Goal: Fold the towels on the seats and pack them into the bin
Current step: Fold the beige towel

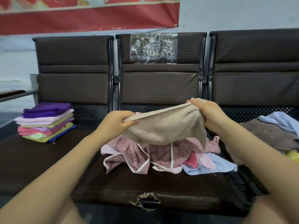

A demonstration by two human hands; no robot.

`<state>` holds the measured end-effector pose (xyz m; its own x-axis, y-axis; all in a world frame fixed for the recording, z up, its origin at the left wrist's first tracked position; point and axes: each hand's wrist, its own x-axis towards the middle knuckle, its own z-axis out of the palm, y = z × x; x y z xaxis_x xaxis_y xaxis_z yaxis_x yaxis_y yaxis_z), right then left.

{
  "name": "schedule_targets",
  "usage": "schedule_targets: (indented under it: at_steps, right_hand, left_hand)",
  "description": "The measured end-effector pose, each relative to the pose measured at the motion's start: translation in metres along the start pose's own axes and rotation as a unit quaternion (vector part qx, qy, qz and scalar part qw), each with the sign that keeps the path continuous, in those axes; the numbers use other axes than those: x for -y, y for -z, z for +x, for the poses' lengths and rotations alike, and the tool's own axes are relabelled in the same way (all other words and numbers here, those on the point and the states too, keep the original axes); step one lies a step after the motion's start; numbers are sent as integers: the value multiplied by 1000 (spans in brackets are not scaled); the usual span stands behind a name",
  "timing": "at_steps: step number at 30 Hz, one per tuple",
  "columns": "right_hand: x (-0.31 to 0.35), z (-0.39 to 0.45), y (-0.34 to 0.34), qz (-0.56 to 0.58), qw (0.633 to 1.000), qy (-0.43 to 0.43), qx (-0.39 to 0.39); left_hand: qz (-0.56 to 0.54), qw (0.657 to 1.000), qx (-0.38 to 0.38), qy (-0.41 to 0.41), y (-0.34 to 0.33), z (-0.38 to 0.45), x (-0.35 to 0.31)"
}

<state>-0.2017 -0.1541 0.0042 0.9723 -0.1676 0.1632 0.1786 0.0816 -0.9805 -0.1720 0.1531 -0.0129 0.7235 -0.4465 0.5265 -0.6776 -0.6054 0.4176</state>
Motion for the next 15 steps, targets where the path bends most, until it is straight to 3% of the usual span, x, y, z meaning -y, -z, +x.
schedule_targets:
  at_steps: [5,8,10,13,15]
  right_hand:
    - [40,-18,-2,62,997,-8,50]
    - [56,-33,-11,112,988,-40,94]
    - [62,-43,-20,133,982,-64,115]
    - [61,-46,-31,152,975,-85,138]
    - [49,-37,-32,140,980,-88,111]
  left_hand:
    - [-209,972,-78,74,40,-10,-18]
    - [-417,872,-190,174,56,-10,-39]
    - [-466,829,-209,227,65,-9,-47]
    - [-423,832,-206,293,72,2,-46]
    - [-313,870,-192,330,63,12,-36]
